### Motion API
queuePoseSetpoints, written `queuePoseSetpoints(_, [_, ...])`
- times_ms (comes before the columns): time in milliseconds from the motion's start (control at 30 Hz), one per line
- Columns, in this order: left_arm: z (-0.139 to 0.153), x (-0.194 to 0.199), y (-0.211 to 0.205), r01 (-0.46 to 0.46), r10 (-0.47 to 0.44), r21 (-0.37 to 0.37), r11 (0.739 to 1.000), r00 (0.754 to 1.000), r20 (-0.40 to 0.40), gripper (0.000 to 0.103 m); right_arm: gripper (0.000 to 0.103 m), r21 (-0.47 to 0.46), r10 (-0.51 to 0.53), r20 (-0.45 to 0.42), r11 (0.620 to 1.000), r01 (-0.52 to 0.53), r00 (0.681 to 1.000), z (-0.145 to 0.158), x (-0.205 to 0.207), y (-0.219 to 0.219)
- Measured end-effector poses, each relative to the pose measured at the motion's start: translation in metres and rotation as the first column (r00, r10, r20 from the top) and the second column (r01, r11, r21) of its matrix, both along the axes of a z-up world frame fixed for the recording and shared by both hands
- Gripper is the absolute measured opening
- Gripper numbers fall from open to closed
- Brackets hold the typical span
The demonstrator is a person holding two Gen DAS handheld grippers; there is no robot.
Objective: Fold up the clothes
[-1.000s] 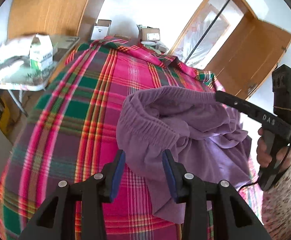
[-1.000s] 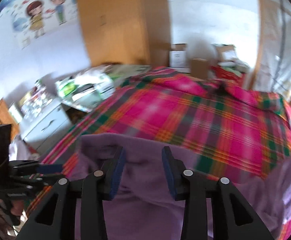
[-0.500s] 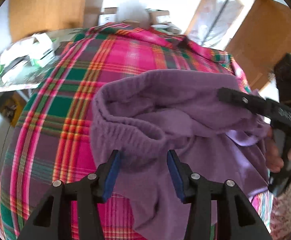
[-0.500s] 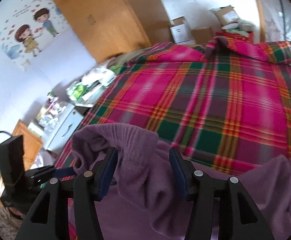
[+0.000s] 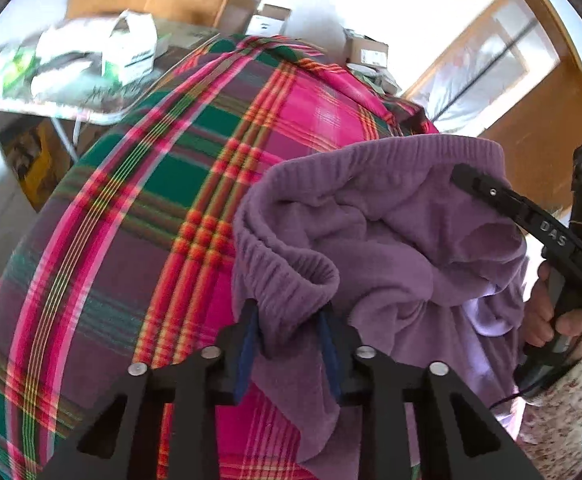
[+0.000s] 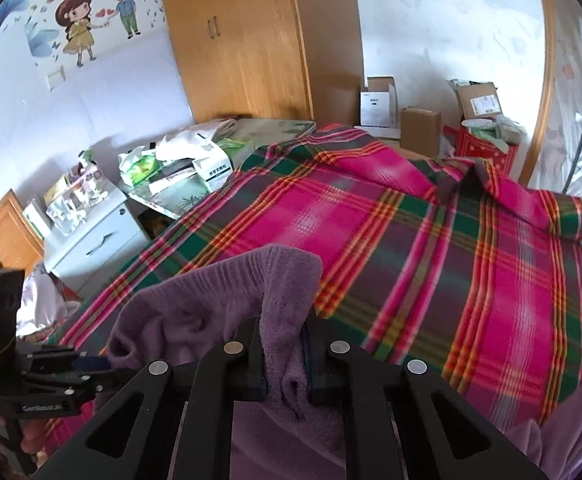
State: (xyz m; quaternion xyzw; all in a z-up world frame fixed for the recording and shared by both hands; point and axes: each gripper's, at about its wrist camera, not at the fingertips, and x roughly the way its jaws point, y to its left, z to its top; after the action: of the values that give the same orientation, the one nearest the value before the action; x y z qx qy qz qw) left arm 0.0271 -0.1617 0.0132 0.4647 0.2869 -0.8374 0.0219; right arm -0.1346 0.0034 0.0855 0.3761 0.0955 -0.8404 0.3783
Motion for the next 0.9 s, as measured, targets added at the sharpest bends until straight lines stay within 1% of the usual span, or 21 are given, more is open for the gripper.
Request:
queuePoseSetpoints(33, [-0.001,0.002,-0.004,-0.011,0.011,0.013,1.0,1.0,-0.002,0.022,0.012,0.001,0.004,-0.007,1.0,-0.004,1.0,0.0,-0.002,-0.007])
queuePoseSetpoints(100, [-0.003,0.007,-0.011,-0.031,0.031,0.025,0.999,0.999,-0.014,0.02,0.012,0.011,0.015,-0.025,1.0,-0.015,1.0,0.001,-0.006,-0.019])
queuePoseSetpoints(167, [-0.003,0.011,-0.017,-0.042,0.044,0.043,0.998,0.999,-0.026,0.014,0.012,0.024,0.027,-0.045,0.999,-0.026,0.999,0.001,-0.008,-0.032])
queuePoseSetpoints(233, [-0.004,0.015,-0.024,-0.057,0.059,0.06,0.997,0.998,-0.037,0.011,0.012,0.036,0.034,-0.056,0.999,-0.032,0.998,0.0,-0.011,-0.042])
queuePoseSetpoints(333, [-0.003,0.024,-0.032,-0.088,0.093,0.08,0.993,0.994,-0.063,0.011,0.012,0.046,0.04,-0.068,0.998,-0.037,0.997,-0.001,-0.017,-0.059])
queuePoseSetpoints(467, [-0.002,0.038,-0.047,-0.127,0.135,0.097,0.987,0.988,-0.079,0.01,0.012,0.052,0.048,-0.08,0.998,-0.044,0.996,-0.002,-0.021,-0.076])
queuePoseSetpoints(633, [0.0,0.059,-0.064,-0.169,0.18,0.112,0.979,0.979,-0.098,0.01,0.012,0.081,0.085,-0.115,0.994,-0.076,0.99,-0.003,-0.02,-0.107])
queuePoseSetpoints(767, [-0.004,0.07,-0.072,-0.197,0.208,0.122,0.973,0.974,-0.087,0.01,0.012,0.111,0.13,-0.12,0.987,-0.117,0.984,-0.008,-0.019,-0.137])
queuePoseSetpoints(833, [-0.007,0.074,-0.075,-0.208,0.221,0.141,0.968,0.972,-0.081,0.01,0.012,0.126,0.156,-0.119,0.982,-0.141,0.981,-0.011,-0.017,-0.152])
queuePoseSetpoints(900, [-0.008,0.078,-0.078,-0.222,0.235,0.146,0.964,0.969,-0.078,0.01,0.012,0.146,0.182,-0.134,0.976,-0.162,0.974,-0.014,-0.014,-0.166])
